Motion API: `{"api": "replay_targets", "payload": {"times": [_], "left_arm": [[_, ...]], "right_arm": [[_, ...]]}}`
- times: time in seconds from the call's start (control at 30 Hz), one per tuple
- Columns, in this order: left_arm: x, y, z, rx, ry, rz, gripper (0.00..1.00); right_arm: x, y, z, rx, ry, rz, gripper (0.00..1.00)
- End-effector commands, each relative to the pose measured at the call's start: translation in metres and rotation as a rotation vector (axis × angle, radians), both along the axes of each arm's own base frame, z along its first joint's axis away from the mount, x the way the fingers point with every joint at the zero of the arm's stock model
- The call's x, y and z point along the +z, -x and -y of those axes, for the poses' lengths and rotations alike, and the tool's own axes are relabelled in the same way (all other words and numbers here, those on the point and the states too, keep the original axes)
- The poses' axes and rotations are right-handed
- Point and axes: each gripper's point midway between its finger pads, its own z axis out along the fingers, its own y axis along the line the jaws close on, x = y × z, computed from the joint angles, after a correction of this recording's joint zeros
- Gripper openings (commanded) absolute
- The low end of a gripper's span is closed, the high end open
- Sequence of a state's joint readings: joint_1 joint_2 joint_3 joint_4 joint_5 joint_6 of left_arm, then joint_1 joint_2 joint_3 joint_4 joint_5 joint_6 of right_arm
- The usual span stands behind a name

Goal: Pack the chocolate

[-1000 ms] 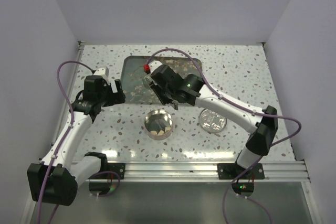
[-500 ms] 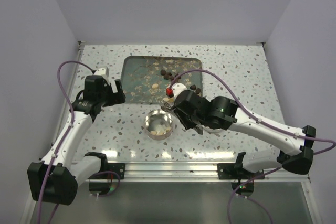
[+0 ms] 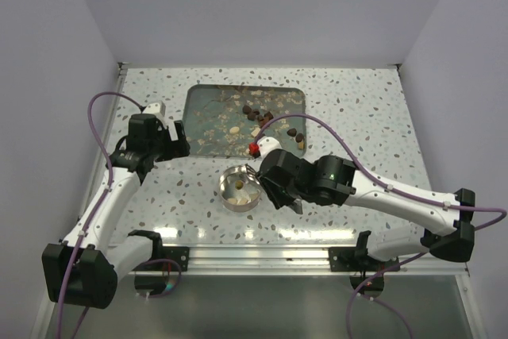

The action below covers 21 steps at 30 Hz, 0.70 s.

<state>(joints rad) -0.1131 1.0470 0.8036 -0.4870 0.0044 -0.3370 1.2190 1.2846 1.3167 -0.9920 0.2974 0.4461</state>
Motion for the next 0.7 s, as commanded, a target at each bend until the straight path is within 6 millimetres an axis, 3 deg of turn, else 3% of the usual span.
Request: {"api": "replay_targets", "payload": {"times": [0.0, 0.23, 0.43, 0.53, 0.57, 0.67], "left_arm": [[0.018, -0.009, -0.001, -0.01, -0.007, 0.057, 1.0], [0.016, -0.008, -0.002, -0.009, -0.01, 0.055, 1.0], [0.015, -0.01, -0.002, -0.004, -0.006, 0.056, 1.0], [0.015, -0.011, -0.002, -0.004, -0.006, 0.058, 1.0], [0.015, -0.011, -0.001, -0.006, -0.006, 0.057, 1.0], [0.015, -0.013, -0.001, -0.008, -0.009, 0.055, 1.0]], "right_arm": [[0.016, -0.005, -0.009, -0.02, -0.068, 0.029, 0.39], [0.025, -0.014, -0.014, -0.034, -0.089, 0.074, 0.38], [0.036, -0.039, -0.021, -0.051, -0.083, 0.132, 0.38], [0.04, -0.067, -0.011, -0.104, -0.097, 0.145, 0.38], [0.037, -0.084, 0.002, -0.149, -0.084, 0.151, 0.37], [0.034, -0.115, 0.02, -0.203, -0.079, 0.168, 0.37]]}}
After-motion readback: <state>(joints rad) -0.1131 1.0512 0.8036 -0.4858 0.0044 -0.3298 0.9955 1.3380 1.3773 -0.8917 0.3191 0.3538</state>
